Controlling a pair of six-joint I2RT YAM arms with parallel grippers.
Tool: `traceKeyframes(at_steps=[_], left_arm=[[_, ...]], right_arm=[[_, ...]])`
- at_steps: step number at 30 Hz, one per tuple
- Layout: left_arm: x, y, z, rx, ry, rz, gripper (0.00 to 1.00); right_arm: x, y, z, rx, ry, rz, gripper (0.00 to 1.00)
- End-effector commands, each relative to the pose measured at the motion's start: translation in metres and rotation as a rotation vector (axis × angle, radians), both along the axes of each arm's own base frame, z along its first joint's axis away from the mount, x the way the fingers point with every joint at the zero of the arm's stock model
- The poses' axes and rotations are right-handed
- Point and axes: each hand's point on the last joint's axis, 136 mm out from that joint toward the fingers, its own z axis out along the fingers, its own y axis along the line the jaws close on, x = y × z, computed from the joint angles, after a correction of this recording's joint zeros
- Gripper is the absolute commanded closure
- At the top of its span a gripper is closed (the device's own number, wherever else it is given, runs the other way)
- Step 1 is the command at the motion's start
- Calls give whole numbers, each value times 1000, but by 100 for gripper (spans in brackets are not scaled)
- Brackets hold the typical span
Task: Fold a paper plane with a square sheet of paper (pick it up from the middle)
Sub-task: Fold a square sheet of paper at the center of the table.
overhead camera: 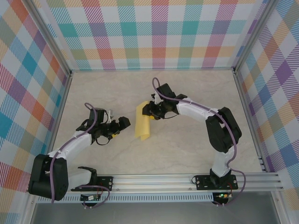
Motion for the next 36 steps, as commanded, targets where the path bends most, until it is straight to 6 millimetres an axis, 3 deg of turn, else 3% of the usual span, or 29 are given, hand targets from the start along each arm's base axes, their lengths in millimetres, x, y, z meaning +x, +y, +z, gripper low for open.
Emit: traceKeyframes(at_steps=[1,4,8,14,21,27,36], left_arm=[[13,-18,17,-101,-19,-36,1],[14,-28,6,-122,34,-64,7],[14,-40,-6,-137,74,-90,12],[11,-58,-20,-111,113,-126,17],[9,-68,-31,-85,138,-141,22],[7,-77,-35,-93,149,-169,36],[10,-89,-27,-152,141,-218,65]], right_arm=[[-2,7,-20,44,65,15,62],[-2,-3,-46,-17,94,-8,61],[-4,-7,-58,-22,120,-14,58],[-6,-18,-54,-53,95,-32,41],[-16,-33,-50,-72,95,-44,38],[-22,-44,-49,-72,94,-51,36],[-26,-51,-52,-94,107,-62,36]])
